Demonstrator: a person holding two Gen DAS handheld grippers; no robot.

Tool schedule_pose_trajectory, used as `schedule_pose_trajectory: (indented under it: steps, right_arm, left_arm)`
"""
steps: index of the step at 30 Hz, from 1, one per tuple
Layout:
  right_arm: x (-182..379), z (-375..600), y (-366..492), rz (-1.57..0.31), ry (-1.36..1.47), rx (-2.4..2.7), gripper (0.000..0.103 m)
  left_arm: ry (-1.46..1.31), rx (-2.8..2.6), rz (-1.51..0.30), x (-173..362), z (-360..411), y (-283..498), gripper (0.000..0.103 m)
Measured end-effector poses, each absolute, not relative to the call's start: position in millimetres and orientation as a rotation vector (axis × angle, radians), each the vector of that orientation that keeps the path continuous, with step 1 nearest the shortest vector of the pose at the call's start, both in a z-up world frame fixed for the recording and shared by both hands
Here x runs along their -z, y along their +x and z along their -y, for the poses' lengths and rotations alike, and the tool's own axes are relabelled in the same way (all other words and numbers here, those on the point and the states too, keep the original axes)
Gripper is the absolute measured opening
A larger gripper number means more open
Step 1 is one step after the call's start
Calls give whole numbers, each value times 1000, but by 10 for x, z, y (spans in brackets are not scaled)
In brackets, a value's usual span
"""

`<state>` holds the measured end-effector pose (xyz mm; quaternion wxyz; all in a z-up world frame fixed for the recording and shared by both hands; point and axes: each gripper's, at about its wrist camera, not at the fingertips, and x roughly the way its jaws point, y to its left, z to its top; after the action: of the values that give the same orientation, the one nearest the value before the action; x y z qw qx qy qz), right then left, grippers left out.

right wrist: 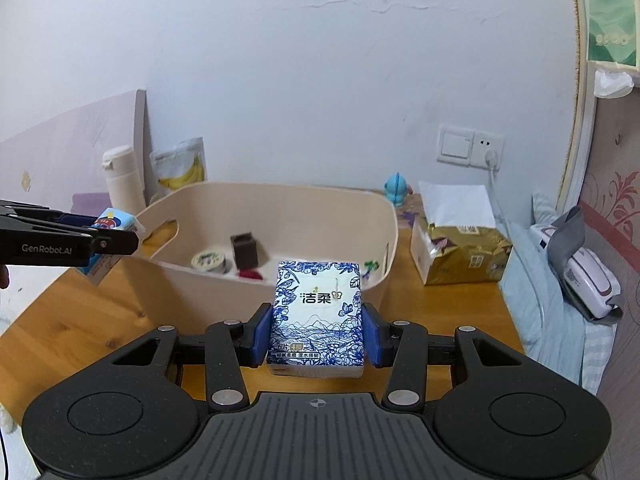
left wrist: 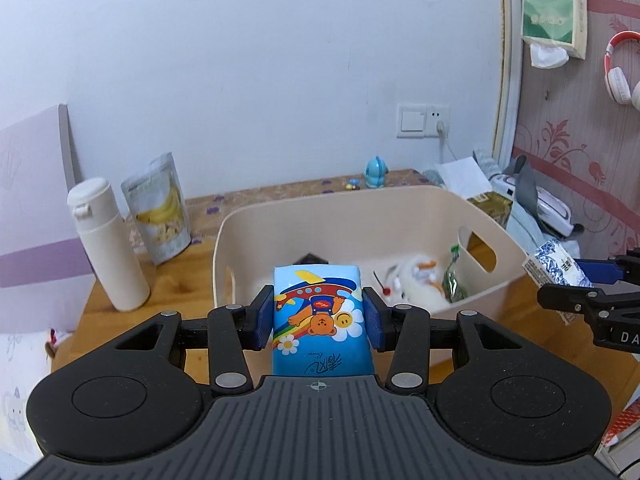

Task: Organize objects
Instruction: 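Lift both tissue packs over the bin and lower them inside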

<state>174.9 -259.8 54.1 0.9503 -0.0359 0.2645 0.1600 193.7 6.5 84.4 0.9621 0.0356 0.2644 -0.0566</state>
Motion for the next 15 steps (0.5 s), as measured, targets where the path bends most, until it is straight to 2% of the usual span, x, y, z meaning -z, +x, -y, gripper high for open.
schedule_pose_trajectory:
  steps: [15]
  right_arm:
    - [-719,2615,2210,-493,-50,-299,43]
  left_arm:
    - [84,136,-543,-858,5,2524,46]
